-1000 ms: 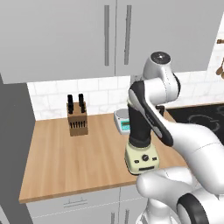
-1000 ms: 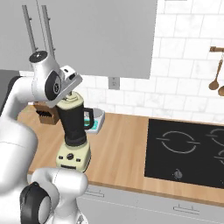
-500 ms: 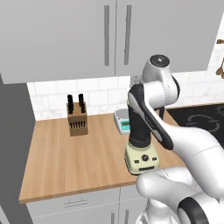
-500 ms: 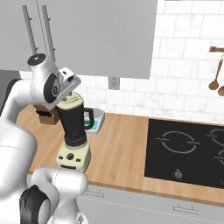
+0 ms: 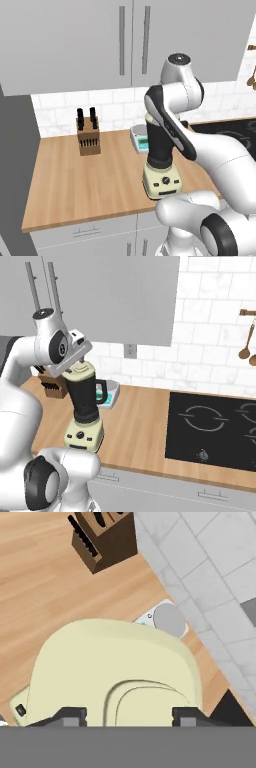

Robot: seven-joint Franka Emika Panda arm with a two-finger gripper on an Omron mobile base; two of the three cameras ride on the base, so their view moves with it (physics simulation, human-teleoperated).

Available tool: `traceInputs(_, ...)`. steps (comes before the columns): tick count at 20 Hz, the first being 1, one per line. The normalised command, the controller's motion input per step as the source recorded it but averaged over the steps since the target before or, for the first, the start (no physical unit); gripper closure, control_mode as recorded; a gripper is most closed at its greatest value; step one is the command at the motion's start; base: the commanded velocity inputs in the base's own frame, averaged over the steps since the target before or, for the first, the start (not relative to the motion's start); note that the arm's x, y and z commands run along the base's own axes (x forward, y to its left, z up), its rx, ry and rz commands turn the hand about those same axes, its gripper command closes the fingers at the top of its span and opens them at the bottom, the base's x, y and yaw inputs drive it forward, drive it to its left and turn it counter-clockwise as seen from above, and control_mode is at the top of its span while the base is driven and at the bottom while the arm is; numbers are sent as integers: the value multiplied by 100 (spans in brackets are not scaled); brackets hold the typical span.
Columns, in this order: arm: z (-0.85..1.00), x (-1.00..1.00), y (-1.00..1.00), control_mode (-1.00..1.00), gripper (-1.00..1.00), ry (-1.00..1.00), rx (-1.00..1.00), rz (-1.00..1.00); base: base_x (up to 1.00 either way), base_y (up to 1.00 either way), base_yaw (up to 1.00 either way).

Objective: Close the lid blender by securely placing the lid on top.

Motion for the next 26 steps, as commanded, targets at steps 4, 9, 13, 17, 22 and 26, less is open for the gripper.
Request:
traceInputs(4,0,-3,0,-100,-100,-7,0,0,0,0,0)
traceInputs(9,2,-3,0,-100,-100,-16,0,0,0,0,0)
traceInputs(13,12,-32,0,-100,-100,-28,-2,0,0,0,0)
traceInputs(17,0,-87,-1,-100,-100,-30,-1,-1,0,0,0)
traceInputs(22,0,-54,-43,-100,-100,-11,0,-3,0,0,0)
traceInputs(26,0,-3,-78,-100,-100,-1,0,-1,0,0,0)
